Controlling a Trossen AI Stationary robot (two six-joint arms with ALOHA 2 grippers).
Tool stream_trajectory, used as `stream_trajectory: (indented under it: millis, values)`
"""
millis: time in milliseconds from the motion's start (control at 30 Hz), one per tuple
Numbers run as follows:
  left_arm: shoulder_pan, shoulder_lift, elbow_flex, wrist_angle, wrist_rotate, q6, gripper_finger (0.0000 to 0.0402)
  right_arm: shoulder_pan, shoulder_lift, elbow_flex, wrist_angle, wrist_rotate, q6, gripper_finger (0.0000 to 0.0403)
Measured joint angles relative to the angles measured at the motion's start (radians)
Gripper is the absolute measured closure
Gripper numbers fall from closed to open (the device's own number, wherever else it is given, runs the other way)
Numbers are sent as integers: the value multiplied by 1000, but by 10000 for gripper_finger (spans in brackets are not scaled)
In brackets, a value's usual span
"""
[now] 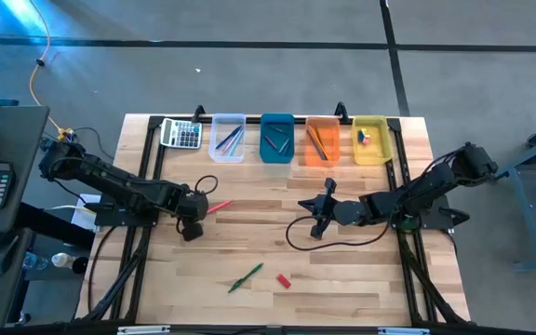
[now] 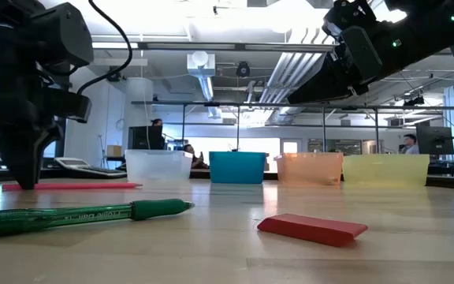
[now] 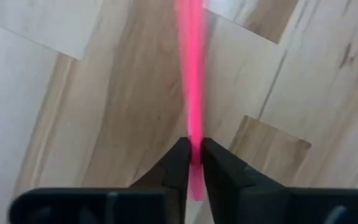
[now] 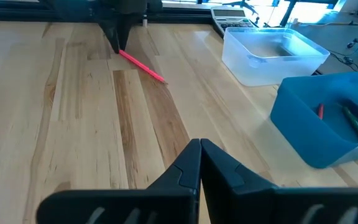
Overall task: Sort crayons/erasers/pens/pencils in bins
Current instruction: Put the pink pencil into the orange bin
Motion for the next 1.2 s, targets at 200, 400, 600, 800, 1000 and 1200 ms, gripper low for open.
stream_trajectory:
  millis: [200, 400, 600, 800, 1000, 1200]
  values:
    - [-20, -2, -3, 18, 15, -21, 396, 0, 0, 0, -6, 0, 0, 403]
    - [-25, -36, -11, 81, 71, -42, 397, 0, 0, 0, -6, 0, -1, 403]
    - [-30, -83, -12, 126, 85, -67, 401, 0, 0, 0, -19, 0, -1, 403]
    - [-56, -92, -18, 267, 52, -85, 401, 0, 0, 0, -38, 0, 30, 403]
    - [-81, -90, -68, 518, -26, -105, 401, -1, 22, 0, -20, 0, 63, 403]
    - [-93, -90, -138, 808, -119, -94, 401, -48, 177, -1, 237, -158, 41, 403]
